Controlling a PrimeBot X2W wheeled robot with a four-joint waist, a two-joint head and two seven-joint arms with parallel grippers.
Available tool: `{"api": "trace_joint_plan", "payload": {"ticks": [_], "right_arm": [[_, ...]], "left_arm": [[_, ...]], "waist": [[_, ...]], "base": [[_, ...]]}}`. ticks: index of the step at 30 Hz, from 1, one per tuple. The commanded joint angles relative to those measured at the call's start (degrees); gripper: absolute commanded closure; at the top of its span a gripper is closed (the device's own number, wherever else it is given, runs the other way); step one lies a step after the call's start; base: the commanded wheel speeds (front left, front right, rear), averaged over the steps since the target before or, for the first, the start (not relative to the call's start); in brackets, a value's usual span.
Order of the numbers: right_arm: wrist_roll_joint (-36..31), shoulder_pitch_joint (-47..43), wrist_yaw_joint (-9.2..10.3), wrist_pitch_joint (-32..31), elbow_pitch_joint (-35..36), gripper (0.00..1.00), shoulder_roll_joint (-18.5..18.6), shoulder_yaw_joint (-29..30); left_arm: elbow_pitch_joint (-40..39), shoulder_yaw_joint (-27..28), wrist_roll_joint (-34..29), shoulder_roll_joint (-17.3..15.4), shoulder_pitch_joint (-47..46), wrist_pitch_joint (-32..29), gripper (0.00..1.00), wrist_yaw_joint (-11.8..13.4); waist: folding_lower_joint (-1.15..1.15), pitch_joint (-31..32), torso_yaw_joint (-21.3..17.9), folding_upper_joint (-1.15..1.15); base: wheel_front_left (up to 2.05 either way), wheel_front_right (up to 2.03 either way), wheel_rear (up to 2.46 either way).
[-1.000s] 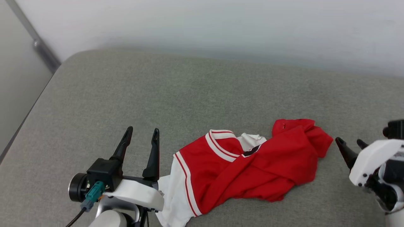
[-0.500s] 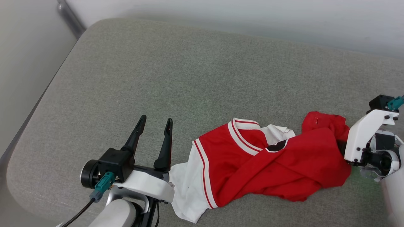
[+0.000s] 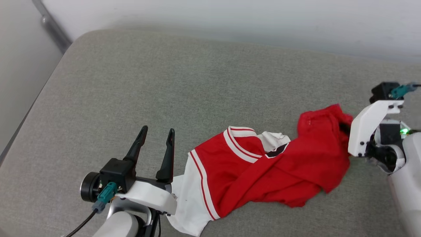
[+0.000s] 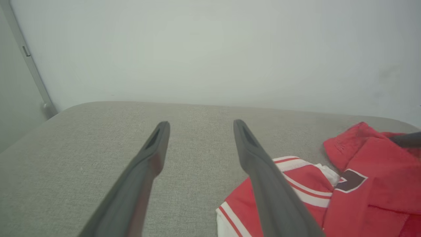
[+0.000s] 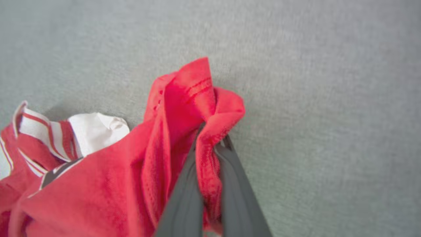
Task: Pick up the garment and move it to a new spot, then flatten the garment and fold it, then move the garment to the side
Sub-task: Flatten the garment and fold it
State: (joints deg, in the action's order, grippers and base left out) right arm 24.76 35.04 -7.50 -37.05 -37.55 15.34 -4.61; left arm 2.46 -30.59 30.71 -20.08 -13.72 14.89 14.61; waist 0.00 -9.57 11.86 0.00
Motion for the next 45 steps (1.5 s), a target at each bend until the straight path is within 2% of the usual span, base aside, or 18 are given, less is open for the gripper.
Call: {"api": "trace_joint_plan", "payload": {"ticks": [1, 2, 7, 11, 14, 16, 20, 21, 23, 28, 34, 40, 45], "right_arm": [[0.42, 0.72, 0.03, 2.11, 2.63, 1.0, 0.81, -0.6], [0.42, 0.72, 0.03, 2.11, 2.63, 1.0, 0.81, -0.6], [-0.03, -3.99, 0.03, 5.95, 13.29, 1.0, 2.81, -0.03], [-1.87, -13.0, 0.02, 5.36, 23.44, 1.0, 2.18, 4.01], [-3.4, -23.46, 0.02, 3.07, 30.57, 1.0, -0.74, 7.7], [-4.15, -30.81, 0.02, 1.57, 34.46, 1.0, -4.13, 9.88], [-4.27, -43.53, 0.02, 0.31, 36.89, 1.0, -10.05, 12.97], [-4.36, -45.42, 0.02, 0.98, 36.5, 0.94, -10.83, 13.22], [-3.21, -47.87, 0.02, 2.4, 34.79, 0.0, -11.89, 12.81], [0.19, -48.52, 0.01, 11.17, 36.12, 0.0, -12.38, 12.33], [-0.88, -48.04, 0.01, 17.26, 43.91, 0.0, -10.98, 14.28], [-1.73, -42.43, 0.01, 15.48, 45.53, 0.0, -9.09, 15.64], [0.6, -33.98, 0.02, 10.51, 37.43, 0.0, -4.32, 11.69]], "left_arm": [[0.0, 0.02, -0.18, -0.4, 0.79, 0.19, 0.0, 0.07], [0.0, 0.02, -0.18, -0.4, 0.79, 0.19, 0.0, 0.07], [-0.39, 0.21, 0.22, -1.19, 2.35, -0.46, 0.0, 0.92], [-0.92, 0.12, 0.37, -1.75, 3.93, -1.16, 0.0, 1.68], [-1.16, 0.0, 0.64, -2.11, 5.16, -1.7, 0.0, 2.09], [-1.41, -0.13, 0.76, -2.34, 5.85, -2.05, 0.0, 2.38], [-1.43, -0.33, 1.15, -2.78, 6.74, -2.75, 0.0, 2.53], [-1.38, -0.3, 1.2, -2.86, 6.91, -2.86, 0.0, 2.6], [-1.27, -0.22, 1.4, -3.19, 7.32, -2.99, 0.0, 2.65], [-1.17, -0.31, 1.7, -3.51, 8.17, -3.44, 0.0, 3.06], [-1.32, -0.23, 1.94, -3.58, 8.78, -3.38, 0.0, 3.66], [-1.68, 0.04, 2.07, -3.39, 8.03, -3.11, 0.0, 3.93], [-2.11, -0.44, 1.48, -3.22, 6.51, -3.14, 0.0, 3.53]], "waist": [[0.0, 2.13, -2.31, 0.0], [0.0, 2.13, -2.31, 0.0], [0.0, 4.74, -5.9, 0.0], [0.0, 6.68, -8.09, 0.0], [0.0, 8.0, -9.19, 0.0], [0.0, 8.66, -9.72, 0.0], [0.0, 9.55, -10.31, 0.0], [0.0, 9.72, -10.5, 0.0], [0.0, 9.87, -10.95, 0.0], [0.0, 10.59, -11.6, 0.0], [0.0, 11.37, -11.63, 0.0], [0.0, 10.88, -11.55, 0.0], [0.0, 8.69, -10.36, 0.0]], "base": [[0.0, 0.0, 0.0], [0.0, 0.0, 0.0], [0.0, 0.0, 0.0], [0.0, 0.0, 0.0], [0.0, 0.0, 0.0], [0.0, 0.0, 0.0], [0.0, 0.0, 0.0], [0.0, 0.0, 0.0], [0.0, 0.0, 0.0], [0.0, 0.0, 0.0], [0.0, 0.0, 0.0], [0.0, 0.0, 0.0], [0.0, 0.0, 0.0]]}}
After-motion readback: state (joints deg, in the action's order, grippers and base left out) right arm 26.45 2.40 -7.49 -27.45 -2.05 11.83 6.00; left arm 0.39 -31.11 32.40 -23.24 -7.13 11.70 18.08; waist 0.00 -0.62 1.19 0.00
